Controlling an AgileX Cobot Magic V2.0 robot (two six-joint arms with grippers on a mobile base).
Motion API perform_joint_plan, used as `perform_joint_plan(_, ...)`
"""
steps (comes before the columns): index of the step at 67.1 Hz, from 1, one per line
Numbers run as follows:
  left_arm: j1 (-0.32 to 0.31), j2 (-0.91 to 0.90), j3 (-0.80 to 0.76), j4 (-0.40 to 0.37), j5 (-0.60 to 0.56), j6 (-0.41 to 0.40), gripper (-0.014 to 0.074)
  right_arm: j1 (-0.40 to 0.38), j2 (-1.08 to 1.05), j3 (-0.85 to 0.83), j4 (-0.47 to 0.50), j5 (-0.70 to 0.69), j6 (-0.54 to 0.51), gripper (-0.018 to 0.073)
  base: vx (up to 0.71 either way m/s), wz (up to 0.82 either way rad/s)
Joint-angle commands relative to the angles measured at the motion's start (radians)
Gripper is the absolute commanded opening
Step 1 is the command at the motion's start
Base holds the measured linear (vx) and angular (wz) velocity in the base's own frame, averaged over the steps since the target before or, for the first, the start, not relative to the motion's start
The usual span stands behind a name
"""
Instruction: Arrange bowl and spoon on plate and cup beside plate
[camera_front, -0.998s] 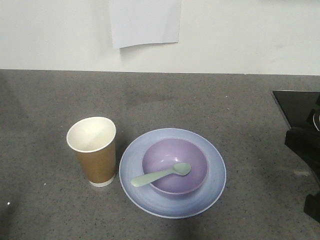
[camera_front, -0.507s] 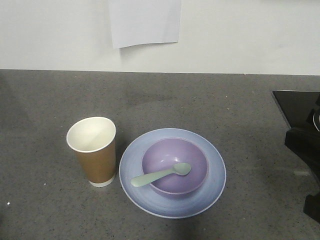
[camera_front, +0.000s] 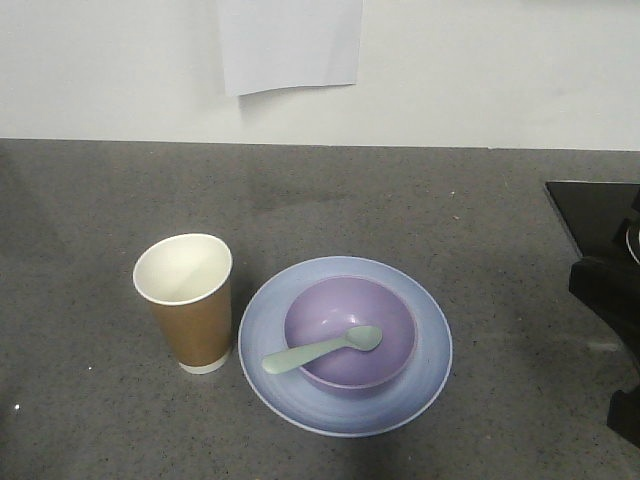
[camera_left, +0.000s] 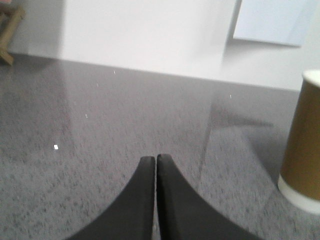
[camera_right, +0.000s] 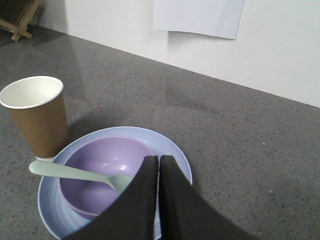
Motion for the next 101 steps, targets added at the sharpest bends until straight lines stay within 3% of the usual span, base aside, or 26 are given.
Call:
perform_joint_plan(1,-0.001,-0.013,0.021,0.156,-0.126,-0.185,-0.0006,-0.002,0.001,-0.027,0.015,-0.058,-0.002,-0.0004,0.00,0.00)
perform_joint_plan(5,-0.001,-0.013,0.021,0.170,-0.137,-0.216,-0.0006,-0.002,0.001,-0.027,0.015,-0.058,-0.002,-0.0004,0.00,0.00)
perform_joint_plan(18,-0.028,-0.014,0.022,0.132,-0.137,-0.202,-0.0006,-0.002,0.001,-0.027,0.015,-0.058,-0.002,-0.0004,0.00,0.00)
perform_joint_plan(24,-0.049,-0.014,0.022,0.123,-0.136,-0.170,-0.0006,-0.002,0.001,-0.027,0.015,-0.058,-0.002,-0.0004,0.00,0.00)
perform_joint_plan(35,-0.052,-0.014,0.022,0.010,-0.137,-0.058,-0.0006,-0.002,0.001,-0.027,0.015,-0.058,-0.002,-0.0004,0.00,0.00)
perform_joint_plan(43,-0.052,-0.014,0.022,-0.022,-0.138,-0.013,-0.0006,-0.002,0.001,-0.027,0.015,-0.058,-0.002,-0.0004,0.00,0.00)
perform_joint_plan(101,-0.034,-0.014,0.021,-0.022,-0.135,-0.004,-0.0006,-0.002,0.001,-0.027,0.015,-0.051,-0.002,-0.0004,0.00,0.00)
